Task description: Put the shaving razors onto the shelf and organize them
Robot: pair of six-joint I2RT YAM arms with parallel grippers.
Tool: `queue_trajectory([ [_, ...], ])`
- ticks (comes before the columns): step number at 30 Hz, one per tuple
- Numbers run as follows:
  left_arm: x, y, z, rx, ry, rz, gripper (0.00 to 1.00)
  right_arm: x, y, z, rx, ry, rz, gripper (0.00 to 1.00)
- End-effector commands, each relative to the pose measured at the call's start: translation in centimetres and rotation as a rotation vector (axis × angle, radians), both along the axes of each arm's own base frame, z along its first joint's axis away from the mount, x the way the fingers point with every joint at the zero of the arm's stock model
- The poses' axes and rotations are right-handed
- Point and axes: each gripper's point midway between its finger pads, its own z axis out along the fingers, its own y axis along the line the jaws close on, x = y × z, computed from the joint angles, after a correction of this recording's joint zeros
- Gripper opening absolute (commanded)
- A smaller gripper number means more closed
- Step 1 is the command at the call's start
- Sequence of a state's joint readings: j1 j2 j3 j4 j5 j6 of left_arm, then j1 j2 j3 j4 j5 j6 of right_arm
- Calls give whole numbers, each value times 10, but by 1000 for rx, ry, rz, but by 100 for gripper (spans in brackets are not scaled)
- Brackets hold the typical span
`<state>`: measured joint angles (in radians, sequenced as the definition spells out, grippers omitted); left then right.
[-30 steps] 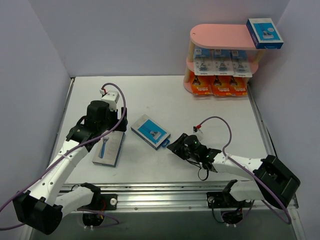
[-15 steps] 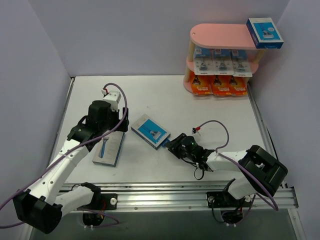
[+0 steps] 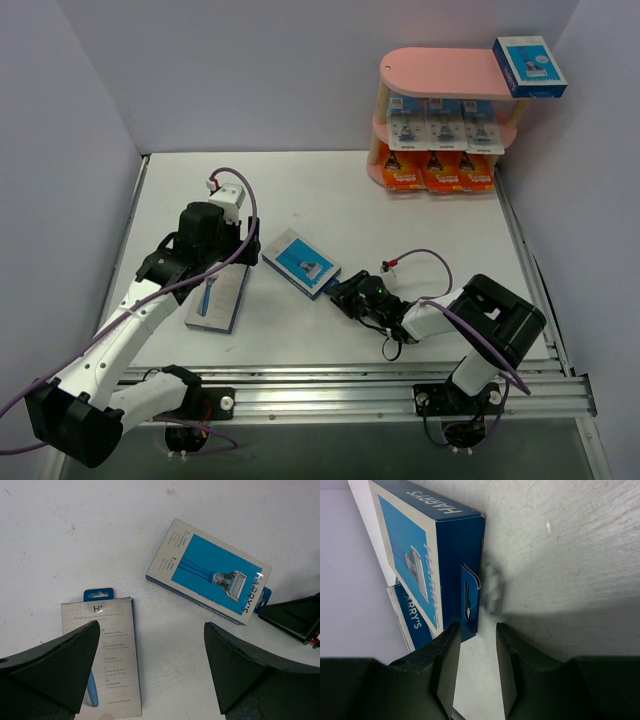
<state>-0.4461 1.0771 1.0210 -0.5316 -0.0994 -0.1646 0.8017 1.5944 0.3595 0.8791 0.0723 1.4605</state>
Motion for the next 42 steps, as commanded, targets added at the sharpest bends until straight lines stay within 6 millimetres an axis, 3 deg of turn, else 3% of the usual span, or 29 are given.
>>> queue_trajectory([
  [1,5,-5,18,-28,-47,-5,94,8,0,6,28,-34,-50,31],
  [8,4,-8,16,-27,-40,-15,94,13,-8,9,12,-56,-93,26],
  [42,3,-13,15,-26,-32,-31,94,36,-7,14,16,-86,-111,24],
])
